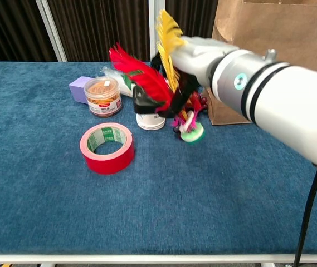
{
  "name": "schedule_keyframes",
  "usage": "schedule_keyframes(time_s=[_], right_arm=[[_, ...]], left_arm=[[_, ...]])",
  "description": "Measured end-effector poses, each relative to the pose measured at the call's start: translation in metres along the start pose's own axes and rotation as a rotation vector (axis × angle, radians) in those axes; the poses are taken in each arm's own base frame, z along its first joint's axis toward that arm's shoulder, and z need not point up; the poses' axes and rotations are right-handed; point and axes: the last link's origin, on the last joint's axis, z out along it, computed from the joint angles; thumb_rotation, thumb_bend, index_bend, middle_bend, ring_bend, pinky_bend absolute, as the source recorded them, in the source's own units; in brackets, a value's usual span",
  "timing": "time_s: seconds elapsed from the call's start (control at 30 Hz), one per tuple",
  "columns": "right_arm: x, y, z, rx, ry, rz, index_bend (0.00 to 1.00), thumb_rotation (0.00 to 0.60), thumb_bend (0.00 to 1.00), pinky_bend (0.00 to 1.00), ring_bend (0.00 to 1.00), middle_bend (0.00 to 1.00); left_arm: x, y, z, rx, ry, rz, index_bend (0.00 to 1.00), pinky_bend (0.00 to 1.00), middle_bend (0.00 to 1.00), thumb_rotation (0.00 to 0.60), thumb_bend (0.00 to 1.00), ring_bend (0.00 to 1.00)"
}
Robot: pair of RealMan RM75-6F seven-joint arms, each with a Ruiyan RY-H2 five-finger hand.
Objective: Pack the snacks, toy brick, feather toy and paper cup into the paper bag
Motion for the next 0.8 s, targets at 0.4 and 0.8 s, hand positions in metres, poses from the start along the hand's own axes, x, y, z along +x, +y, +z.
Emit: schedule_keyframes(time_s=[0.4, 0.8], right_arm=[[0.101, -0.035, 0.008, -0.045, 0.170, 0.035, 0.82, 0.600, 0.45, 0.79, 0.62, 0.72], [0.215, -0.031, 0.009, -0.152, 0.431, -0.022, 0.82, 0.600, 0.45, 0.79, 0.62, 0.72]], left_arm=[[0.003, 0.004, 0.000, -0.010, -0.002, -0.016, 0.14, 0.17, 0.08, 0.600, 0.26, 0.02], [0.005, 0.002, 0.001, -0.002, -0.001, -0.017, 0.14, 0.17, 0.08, 0.600, 0.26, 0.02]])
